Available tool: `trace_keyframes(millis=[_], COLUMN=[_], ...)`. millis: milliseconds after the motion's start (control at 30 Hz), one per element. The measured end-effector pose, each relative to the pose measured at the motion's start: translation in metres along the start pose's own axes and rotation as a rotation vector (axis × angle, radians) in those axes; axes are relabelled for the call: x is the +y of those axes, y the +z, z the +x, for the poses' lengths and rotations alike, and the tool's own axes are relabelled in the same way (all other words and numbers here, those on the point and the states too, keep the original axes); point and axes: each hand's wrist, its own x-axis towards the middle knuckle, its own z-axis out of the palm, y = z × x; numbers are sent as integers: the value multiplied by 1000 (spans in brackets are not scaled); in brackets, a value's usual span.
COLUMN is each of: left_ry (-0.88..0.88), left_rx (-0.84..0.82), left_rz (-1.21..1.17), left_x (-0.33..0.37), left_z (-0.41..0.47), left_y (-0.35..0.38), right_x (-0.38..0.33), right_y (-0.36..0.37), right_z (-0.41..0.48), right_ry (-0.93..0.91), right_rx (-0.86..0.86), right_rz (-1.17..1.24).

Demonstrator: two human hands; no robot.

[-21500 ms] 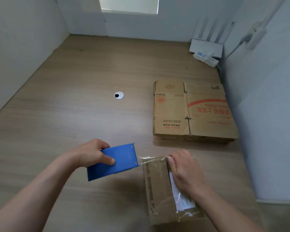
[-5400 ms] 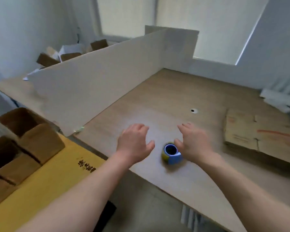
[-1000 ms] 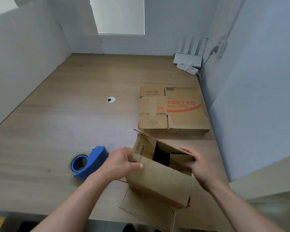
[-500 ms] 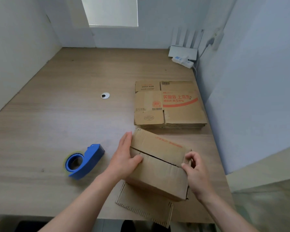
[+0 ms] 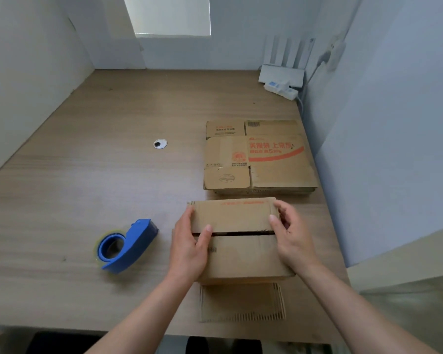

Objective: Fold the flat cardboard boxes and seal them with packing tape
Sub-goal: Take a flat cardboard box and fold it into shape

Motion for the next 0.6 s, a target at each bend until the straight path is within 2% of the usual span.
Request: trace_keyframes(millis=[300, 500, 600], left_ry=[-5, 18, 44], left_rx=[20, 34, 50], left_rz=[27, 143, 133], left_x=[1, 6, 6], left_z=[4, 8, 18], left_y=[2, -9, -10], right_x=[-1, -2, -6], right_y=[8, 20, 23], right_z=[18, 37, 39], right_ry=[92, 53, 56], right_rx=[12, 6, -1], right_rz=[112, -19, 15])
